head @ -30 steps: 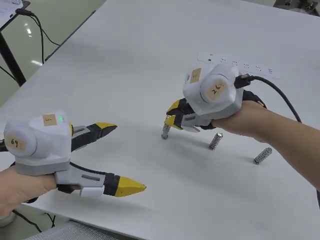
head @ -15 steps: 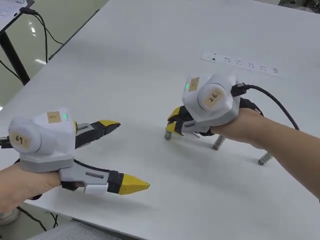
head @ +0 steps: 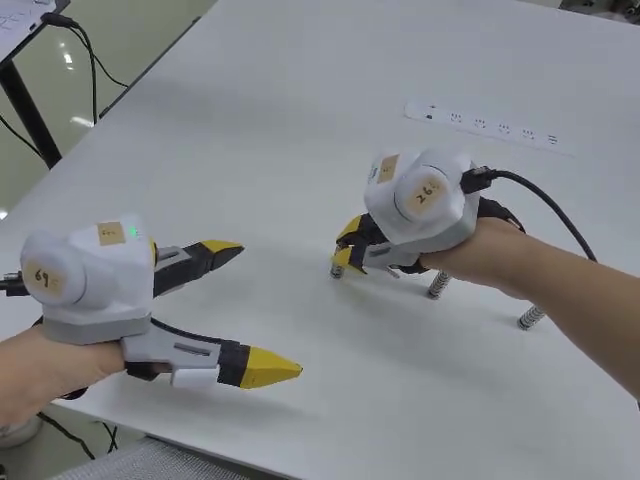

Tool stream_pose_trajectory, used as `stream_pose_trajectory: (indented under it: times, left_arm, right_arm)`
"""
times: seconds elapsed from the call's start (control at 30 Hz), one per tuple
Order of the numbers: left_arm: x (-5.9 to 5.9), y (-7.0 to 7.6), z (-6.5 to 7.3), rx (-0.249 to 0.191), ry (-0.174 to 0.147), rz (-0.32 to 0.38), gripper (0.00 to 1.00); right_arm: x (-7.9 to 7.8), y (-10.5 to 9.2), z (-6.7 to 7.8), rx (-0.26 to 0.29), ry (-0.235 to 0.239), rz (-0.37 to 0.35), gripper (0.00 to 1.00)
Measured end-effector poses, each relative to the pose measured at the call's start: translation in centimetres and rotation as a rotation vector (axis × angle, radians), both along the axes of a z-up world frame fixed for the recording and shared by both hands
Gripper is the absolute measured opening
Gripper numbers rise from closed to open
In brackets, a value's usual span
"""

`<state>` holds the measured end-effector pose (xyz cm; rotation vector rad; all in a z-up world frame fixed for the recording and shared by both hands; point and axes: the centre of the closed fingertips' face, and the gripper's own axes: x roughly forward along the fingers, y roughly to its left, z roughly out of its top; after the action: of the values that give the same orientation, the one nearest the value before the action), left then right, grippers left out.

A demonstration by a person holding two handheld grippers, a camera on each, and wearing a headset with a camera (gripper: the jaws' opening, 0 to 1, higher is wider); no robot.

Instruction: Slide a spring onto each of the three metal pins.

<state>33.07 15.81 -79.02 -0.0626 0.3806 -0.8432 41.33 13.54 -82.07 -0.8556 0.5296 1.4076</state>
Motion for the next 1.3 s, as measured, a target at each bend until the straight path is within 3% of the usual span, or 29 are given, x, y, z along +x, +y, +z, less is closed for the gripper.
stream_pose_trajectory:
  times: [0.47,1.3]
  left_arm:
    - [0.1,-0.2,0.3,0.004,0.0,-0.01,0.97]
    - [1.0,-1.3,1.1,-0.003,-0.01,-0.026,0.98]
  right_arm:
    - [0.2,0.1,0.7,0.027,-0.008,-0.029,0.16]
    - [-0.5,-1.9,2.2,0.149,0.028,-0.109,0.31]
